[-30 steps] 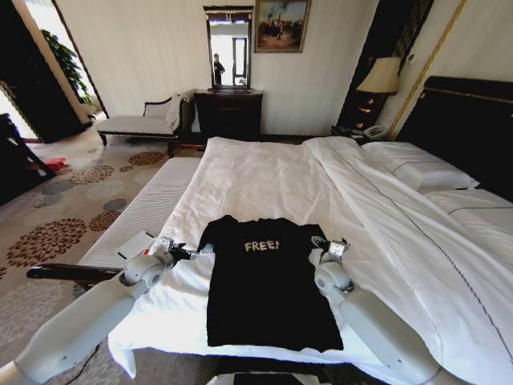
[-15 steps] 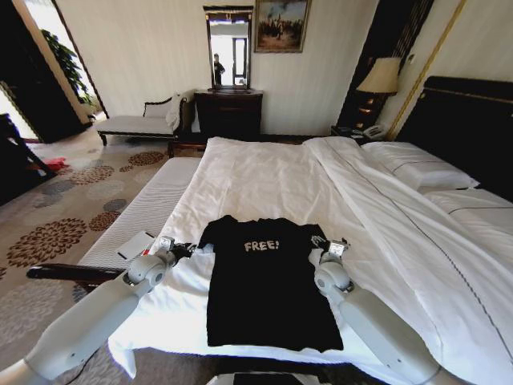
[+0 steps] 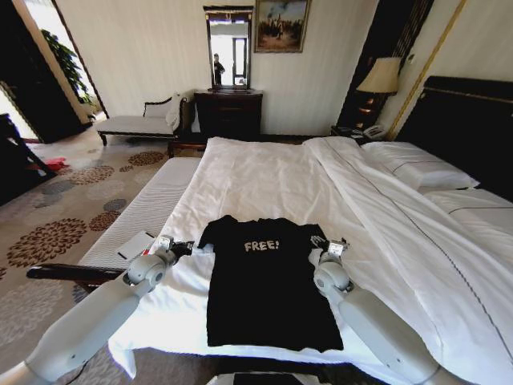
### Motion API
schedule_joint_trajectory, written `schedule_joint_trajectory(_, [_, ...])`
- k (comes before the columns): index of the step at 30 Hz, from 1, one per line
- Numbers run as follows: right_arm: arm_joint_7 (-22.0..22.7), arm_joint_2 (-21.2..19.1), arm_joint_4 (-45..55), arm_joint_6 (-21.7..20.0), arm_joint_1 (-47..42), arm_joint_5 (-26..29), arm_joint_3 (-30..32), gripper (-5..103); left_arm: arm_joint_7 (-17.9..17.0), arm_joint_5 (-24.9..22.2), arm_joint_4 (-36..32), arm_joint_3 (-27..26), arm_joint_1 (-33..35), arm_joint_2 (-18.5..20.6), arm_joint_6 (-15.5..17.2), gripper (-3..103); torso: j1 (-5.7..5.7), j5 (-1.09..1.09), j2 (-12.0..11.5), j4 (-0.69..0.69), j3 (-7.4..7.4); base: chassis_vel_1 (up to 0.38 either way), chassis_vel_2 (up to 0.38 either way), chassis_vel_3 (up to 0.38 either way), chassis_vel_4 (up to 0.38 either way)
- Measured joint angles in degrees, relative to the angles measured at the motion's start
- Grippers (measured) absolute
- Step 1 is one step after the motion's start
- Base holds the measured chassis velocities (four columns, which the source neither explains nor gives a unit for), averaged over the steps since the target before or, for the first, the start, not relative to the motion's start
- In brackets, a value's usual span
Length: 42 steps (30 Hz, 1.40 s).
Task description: Fold the clothes on the bed.
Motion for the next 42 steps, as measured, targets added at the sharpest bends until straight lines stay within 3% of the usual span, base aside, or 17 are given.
schedule_joint_trajectory(6, [0.04,-0.05,0.25,0.0,-0.39,-0.17,0.11,100,0.14,-0.17,-0.74,-1.11,0.85,-0.18,-0.18,0,0.0,0.0,0.0,0.0,0.0,0.0,0.0,0.0,0.0])
schedule_joint_trajectory(14, [0.06,-0.14,0.33,0.0,-0.51,-0.3,0.43,100,4.07,-0.73,-2.78,-1.38,1.78,0.61,-0.94,0,0.0,0.0,0.0,0.0,0.0,0.0,0.0,0.0,0.0])
schedule_joint_trajectory(18, [0.06,0.02,0.35,0.01,-0.88,-0.55,0.55,100,4.64,-1.34,-3.21,-1.81,2.05,1.48,-0.41,15,0.0,0.0,0.0,0.0,0.0,0.0,0.0,0.0,0.0])
schedule_joint_trajectory(21, [0.05,0.06,0.32,0.04,-0.95,-0.67,0.58,100,4.61,-1.39,-3.34,-2.12,2.31,1.72,0.09,20,0.0,0.0,0.0,0.0,0.0,0.0,0.0,0.0,0.0])
schedule_joint_trajectory(22, [0.04,0.1,0.2,0.07,-0.98,-0.82,0.6,100,4.58,-1.4,-3.37,-2.31,2.48,1.88,0.38,31,-0.01,0.0,0.0,0.0,0.0,0.0,0.0,0.0,0.0])
schedule_joint_trajectory(24, [0.03,0.1,0.17,0.07,-0.98,-0.84,0.6,100,4.55,-1.4,-3.37,-2.33,2.5,1.91,0.42,31,0.0,0.0,0.0,0.0,0.0,0.0,0.0,0.0,0.0])
schedule_joint_trajectory(28, [0.0,0.16,-0.02,0.1,-0.83,-0.86,0.6,100,4.41,-1.39,-2.72,-2.05,2.32,1.59,0.46,53,0.0,0.0,0.0,0.0,0.0,0.0,0.0,0.0,0.0])
schedule_joint_trajectory(30, [0.0,0.16,-0.05,0.1,-0.83,-0.86,0.6,100,4.38,-1.35,-2.54,-1.84,2.23,1.44,0.46,53,0.0,0.0,0.0,0.0,0.0,0.0,0.0,0.0,0.0])
schedule_joint_trajectory(34, [-0.04,0.13,-0.42,0.14,-0.94,-0.89,0.67,100,4.11,-0.85,-1.36,-0.6,1.58,0.52,0.38,75,0.0,0.0,0.0,0.0,0.0,0.0,0.0,0.0,0.0])
schedule_joint_trajectory(36, [-0.05,0.1,-0.62,0.17,-0.95,-0.92,0.75,100,3.62,-0.78,-0.78,-0.26,1.14,0.13,0.32,80,0.0,0.0,0.0,0.0,0.0,0.0,0.0,0.0,0.0])
schedule_joint_trajectory(39, [-0.11,0.1,-1.04,0.2,-0.89,-1.04,0.76,100,3.14,-0.71,0.36,-0.01,0.38,-0.36,-0.01,76,0.0,0.0,0.0,0.0,0.0,0.0,0.0,0.0,0.0])
schedule_joint_trajectory(42, [-0.13,0.27,-1.36,0.22,-0.79,-1.3,0.57,100,3.14,-0.72,0.97,-0.02,0.23,-0.57,-0.09,59,0.0,0.0,0.0,0.0,0.0,0.0,0.0,0.0,0.0])
